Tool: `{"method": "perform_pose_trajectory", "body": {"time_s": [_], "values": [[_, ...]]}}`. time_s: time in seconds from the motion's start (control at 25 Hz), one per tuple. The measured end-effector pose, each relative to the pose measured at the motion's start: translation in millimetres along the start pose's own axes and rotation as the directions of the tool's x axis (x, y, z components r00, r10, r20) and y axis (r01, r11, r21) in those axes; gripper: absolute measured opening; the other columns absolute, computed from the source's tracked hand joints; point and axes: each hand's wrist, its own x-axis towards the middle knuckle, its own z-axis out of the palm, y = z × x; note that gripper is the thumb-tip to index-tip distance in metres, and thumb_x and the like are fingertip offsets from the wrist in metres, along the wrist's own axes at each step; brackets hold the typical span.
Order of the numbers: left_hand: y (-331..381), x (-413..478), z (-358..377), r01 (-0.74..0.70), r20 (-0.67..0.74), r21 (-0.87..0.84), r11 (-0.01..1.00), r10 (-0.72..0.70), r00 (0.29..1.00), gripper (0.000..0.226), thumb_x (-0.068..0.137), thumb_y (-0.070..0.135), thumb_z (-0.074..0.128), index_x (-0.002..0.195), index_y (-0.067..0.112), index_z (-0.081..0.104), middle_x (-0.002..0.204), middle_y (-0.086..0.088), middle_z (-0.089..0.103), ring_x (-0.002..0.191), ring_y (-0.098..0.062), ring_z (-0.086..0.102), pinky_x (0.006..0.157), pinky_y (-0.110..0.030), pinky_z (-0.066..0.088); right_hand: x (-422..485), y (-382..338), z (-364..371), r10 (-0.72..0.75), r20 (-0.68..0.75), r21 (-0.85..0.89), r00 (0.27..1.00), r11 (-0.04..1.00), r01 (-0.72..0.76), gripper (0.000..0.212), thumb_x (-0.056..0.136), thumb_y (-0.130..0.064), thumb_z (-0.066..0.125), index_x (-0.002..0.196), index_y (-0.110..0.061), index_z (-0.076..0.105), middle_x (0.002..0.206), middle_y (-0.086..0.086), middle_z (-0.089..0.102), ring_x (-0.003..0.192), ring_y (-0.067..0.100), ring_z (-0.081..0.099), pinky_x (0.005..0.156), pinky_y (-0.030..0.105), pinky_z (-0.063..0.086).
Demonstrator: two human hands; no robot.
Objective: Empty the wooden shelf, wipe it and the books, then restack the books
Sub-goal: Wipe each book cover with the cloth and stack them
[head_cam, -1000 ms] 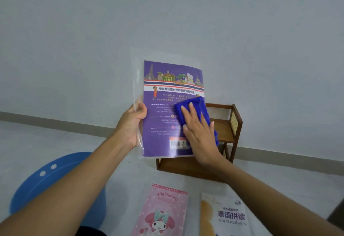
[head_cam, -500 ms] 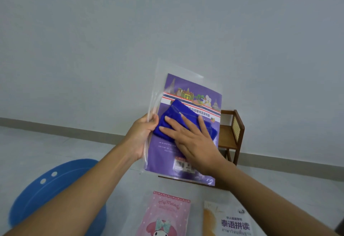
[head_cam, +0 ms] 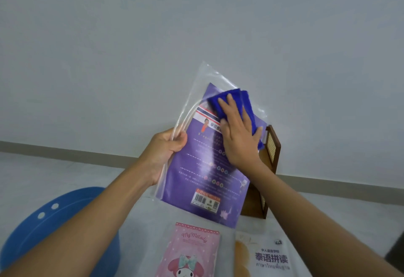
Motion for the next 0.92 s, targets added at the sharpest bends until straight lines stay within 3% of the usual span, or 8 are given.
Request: {"method": "perform_pose_trajectory", "body": {"time_s": [0.12, 0.24, 0.4, 0.56, 0.64, 0.76, 0.84, 0.92], "values": [[2.2, 0.6, 3.2, -0.005, 0.004, 0.022, 1.0, 0.005, 1.0, 0.026, 0.093, 0.013, 0.056, 0.111, -0.007, 0.057, 0.096, -0.017, 0.051, 0.089, -0.029, 0.047, 0.076, -0.036, 0.044, -3.0, 7.9, -1.0, 0.264, -0.107, 0.225, 0.959, 0.946, -0.235, 0.046, 0.104, -0.036, 0.027, 0.148, -0.044, 0.016, 0.159, -0.019, 0.007, 0.147, 0.013, 0.005, 0.113, 0.061, 0.005], [7.6, -2.5, 7.5, 0.0, 0.054, 0.033, 0.999, -0.001, 0.999, 0.022, 0.094, 0.014, 0.055, 0.107, -0.003, 0.06, 0.093, -0.018, 0.061, 0.077, -0.026, 0.061, 0.061, -0.027, 0.054, -6.0, 21.1, -5.3, 0.383, -0.163, 0.351, 0.909, 0.884, -0.31, 0.048, 0.104, -0.035, 0.028, 0.15, -0.035, 0.017, 0.158, 0.001, 0.016, 0.144, 0.023, 0.015, 0.111, 0.047, 0.023], [9.2, -6.9, 7.1, 0.01, 0.102, 0.048, 0.999, -0.015, 0.995, 0.02, 0.093, 0.016, 0.055, 0.106, 0.004, 0.064, 0.092, -0.015, 0.069, 0.068, -0.021, 0.067, 0.058, -0.025, 0.057, -7.5, 36.3, -14.9, 0.484, -0.155, 0.325, 0.861, 0.848, -0.418, 0.04, 0.104, -0.021, 0.032, 0.143, -0.017, 0.032, 0.133, 0.01, 0.049, 0.112, 0.025, 0.052, 0.086, 0.033, 0.046], [5.3, -7.5, 3.0, 0.013, 0.071, 0.067, 0.998, -0.018, 0.997, 0.017, 0.092, 0.017, 0.055, 0.102, 0.009, 0.066, 0.091, -0.015, 0.07, 0.069, -0.024, 0.067, 0.052, -0.024, 0.054, -10.5, 57.7, -29.7, 0.666, -0.113, 0.24, 0.738, 0.739, -0.63, 0.015, 0.098, -0.009, 0.04, 0.109, -0.01, 0.049, 0.104, 0.013, 0.061, 0.084, 0.025, 0.06, 0.069, 0.037, 0.052], [1.4, -4.3, 3.4, -0.019, 0.071, 0.111, 0.994, 0.011, 0.997, 0.018, 0.092, 0.016, 0.057, 0.106, 0.009, 0.066, 0.09, -0.015, 0.071, 0.07, -0.026, 0.068, 0.056, -0.027, 0.056, -8.6, 56.8, -32.8, 0.744, -0.034, 0.367, 0.667, 0.63, -0.684, 0.023, 0.097, -0.007, 0.04, 0.117, -0.008, 0.051, 0.097, 0.012, 0.06, 0.076, 0.022, 0.058, 0.058, 0.03, 0.047], [-7.1, -0.1, 6.6, -0.056, 0.122, 0.244, 0.968, 0.027, 0.992, 0.023, 0.09, 0.025, 0.06, 0.111, 0.015, 0.063, 0.089, -0.008, 0.074, 0.074, -0.025, 0.072, 0.064, -0.032, 0.057, -8.5, 32.9, -30.1, 0.8, 0.252, 0.666, 0.545, 0.265, -0.698, 0.021, 0.098, -0.008, 0.043, 0.115, -0.013, 0.053, 0.095, 0.008, 0.058, 0.074, 0.019, 0.059, 0.056, 0.029, 0.049], [-12.5, -0.9, 11.4, -0.069, 0.147, 0.378, 0.923, 0.013, 0.989, 0.028, 0.086, 0.033, 0.062, 0.112, 0.022, 0.059, 0.096, -0.002, 0.072, 0.083, -0.021, 0.073, 0.069, -0.033, 0.057, -9.8, 13.8, -30.6, 0.742, 0.379, 0.725, 0.553, 0.134, -0.676, 0.014, 0.099, -0.009, 0.044, 0.095, -0.018, 0.054, 0.092, 0.007, 0.059, 0.081, 0.021, 0.062, 0.067, 0.036, 0.056], [-17.2, -1.5, 16.4, -0.105, 0.14, 0.526, 0.844, 0.035, 0.989, 0.03, 0.084, 0.038, 0.063, 0.112, 0.03, 0.054, 0.103, 0.004, 0.067, 0.092, -0.019, 0.07, 0.075, -0.035, 0.058, -8.0, 6.1, -29.6, 0.69, 0.429, 0.74, 0.583, 0.102, -0.665, 0.014, 0.099, -0.01, 0.043, 0.095, -0.019, 0.053, 0.095, 0.008, 0.06, 0.091, 0.025, 0.064, 0.08, 0.046, 0.056]]}}
